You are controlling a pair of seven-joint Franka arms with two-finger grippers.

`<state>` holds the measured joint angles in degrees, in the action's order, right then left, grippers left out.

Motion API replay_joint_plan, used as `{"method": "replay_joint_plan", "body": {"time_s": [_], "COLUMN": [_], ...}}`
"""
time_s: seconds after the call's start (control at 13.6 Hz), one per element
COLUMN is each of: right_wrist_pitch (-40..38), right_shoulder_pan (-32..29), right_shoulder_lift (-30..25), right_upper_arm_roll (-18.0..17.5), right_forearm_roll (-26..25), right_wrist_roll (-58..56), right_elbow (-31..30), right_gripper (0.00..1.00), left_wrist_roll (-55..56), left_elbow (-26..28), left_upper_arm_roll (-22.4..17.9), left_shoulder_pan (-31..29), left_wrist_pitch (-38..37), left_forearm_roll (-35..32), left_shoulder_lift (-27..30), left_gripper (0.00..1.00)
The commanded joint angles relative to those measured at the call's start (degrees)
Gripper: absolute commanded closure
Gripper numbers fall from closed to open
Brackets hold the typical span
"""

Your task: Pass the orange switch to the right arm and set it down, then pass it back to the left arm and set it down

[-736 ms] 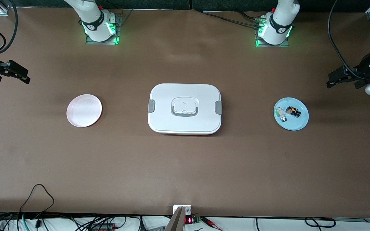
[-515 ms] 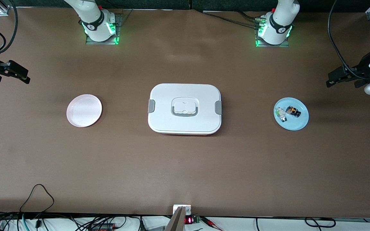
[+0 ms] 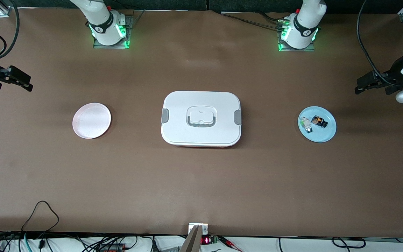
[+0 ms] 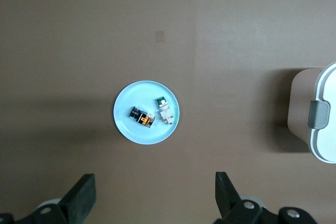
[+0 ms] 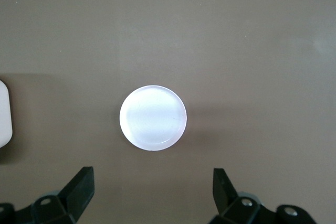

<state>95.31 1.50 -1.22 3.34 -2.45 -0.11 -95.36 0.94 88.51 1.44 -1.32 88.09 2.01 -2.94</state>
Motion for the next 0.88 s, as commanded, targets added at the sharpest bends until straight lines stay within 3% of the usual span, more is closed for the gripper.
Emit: {"method": "replay_joint_plan", "body": {"time_s": [0.0,0.29,0.59,0.81], "right_wrist_pitch": [-0.65,-0.56,-0.65,-0.56], "right_shoulder_pan": [-0.19,-0.27,-0.36,-0.36], "right_shoulder_lift": [-0.19,-0.19,-0.19,-0.19], "right_upper_arm_roll": [-0.09,-0.09,0.00,0.00], "right_forearm_roll": [0.60,0.60,0.60,0.60], "right_wrist_roll": [-0.77,-0.77,-0.77,-0.77], "right_elbow": [0.18,0.18,0.18,0.18], "right_gripper": [0.00,0.00,0.00,0.00], "left_wrist_roll": [0.29,-0.59,-3.81,-9.19], "left_elbow": [-2.02,-1.76,-1.41,-0.62], "left_upper_arm_roll": [-0.03,-0.03,0.06,0.41], "left_shoulder_pan": [0.00,0.09,-0.52,-0.35], "left_wrist_pitch": [-1.87,-7.21,-10.56,-7.94], "left_forearm_roll": [-1.13,-1.22,-1.22,-1.39], "left_shoulder_lift": [-1.02,-3.29,-11.10,-17.69], "left_gripper": [0.00,0.00,0.00,0.00]}}
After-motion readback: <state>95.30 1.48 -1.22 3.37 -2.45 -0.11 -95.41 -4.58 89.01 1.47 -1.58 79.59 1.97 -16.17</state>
